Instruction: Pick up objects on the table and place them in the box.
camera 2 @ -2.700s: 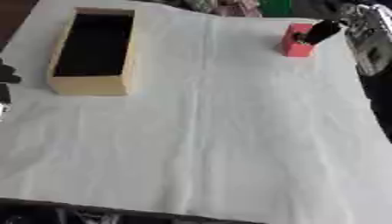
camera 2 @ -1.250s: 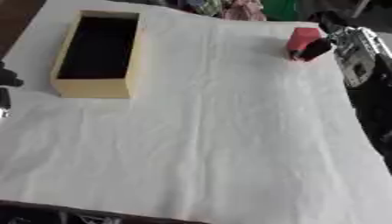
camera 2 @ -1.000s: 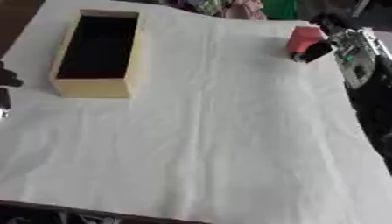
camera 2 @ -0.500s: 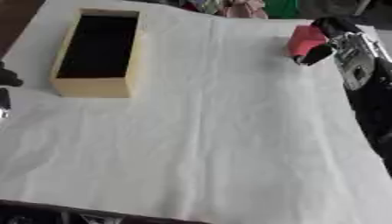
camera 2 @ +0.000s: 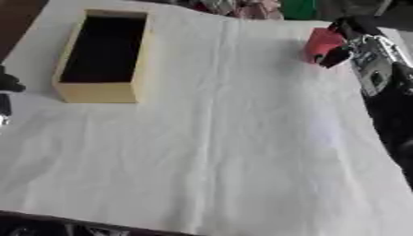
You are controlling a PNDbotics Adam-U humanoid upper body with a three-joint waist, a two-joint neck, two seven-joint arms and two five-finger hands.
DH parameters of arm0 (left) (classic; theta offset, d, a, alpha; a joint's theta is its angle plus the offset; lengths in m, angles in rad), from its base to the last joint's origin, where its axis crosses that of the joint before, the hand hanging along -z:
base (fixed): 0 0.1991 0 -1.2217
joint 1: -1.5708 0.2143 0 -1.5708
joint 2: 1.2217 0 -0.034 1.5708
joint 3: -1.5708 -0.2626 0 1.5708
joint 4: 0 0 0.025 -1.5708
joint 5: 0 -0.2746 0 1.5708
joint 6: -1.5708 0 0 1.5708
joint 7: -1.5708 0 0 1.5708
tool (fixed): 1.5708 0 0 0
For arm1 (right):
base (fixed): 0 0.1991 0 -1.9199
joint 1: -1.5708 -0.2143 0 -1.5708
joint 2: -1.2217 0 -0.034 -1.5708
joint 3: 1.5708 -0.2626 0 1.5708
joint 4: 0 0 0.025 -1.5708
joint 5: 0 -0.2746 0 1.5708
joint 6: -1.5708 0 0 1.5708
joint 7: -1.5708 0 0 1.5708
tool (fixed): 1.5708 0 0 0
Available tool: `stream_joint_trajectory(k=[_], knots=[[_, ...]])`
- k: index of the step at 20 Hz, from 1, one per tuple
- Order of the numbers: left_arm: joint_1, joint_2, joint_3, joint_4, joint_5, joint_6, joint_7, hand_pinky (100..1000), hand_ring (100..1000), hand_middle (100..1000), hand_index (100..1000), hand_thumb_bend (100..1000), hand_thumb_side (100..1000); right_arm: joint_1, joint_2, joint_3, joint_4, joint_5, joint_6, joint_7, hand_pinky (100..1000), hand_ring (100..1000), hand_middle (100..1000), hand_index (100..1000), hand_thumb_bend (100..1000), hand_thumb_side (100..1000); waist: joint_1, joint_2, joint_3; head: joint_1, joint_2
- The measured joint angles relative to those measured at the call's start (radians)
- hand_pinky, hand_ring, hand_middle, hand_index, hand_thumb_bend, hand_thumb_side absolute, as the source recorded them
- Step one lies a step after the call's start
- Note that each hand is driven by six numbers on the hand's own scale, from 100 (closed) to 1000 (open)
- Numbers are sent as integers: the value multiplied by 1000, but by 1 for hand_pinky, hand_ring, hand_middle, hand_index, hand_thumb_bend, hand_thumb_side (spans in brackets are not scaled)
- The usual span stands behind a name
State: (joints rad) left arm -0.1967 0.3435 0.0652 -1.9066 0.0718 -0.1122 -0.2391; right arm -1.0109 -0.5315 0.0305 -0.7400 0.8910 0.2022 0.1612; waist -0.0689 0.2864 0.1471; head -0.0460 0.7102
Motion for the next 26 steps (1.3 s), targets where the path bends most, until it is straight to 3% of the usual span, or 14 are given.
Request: stream_joint_trajectory(k=[10,19,26], knots=[[-5,0,-5,0,0,0,-1,1000,719,662,813,100,134,8,13,0,0,98,-2,-132,753,865,672,730,314,100,0,3,3,0,0],[-5,0,-5,0,0,1,-4,1000,720,663,813,100,136,9,22,0,6,151,-8,-197,717,809,583,658,301,100,0,5,4,1,0],[-5,-1,-5,0,0,1,-4,1000,720,663,813,100,136,14,25,0,5,182,-12,-273,666,746,481,553,272,100,3,6,3,1,0]])
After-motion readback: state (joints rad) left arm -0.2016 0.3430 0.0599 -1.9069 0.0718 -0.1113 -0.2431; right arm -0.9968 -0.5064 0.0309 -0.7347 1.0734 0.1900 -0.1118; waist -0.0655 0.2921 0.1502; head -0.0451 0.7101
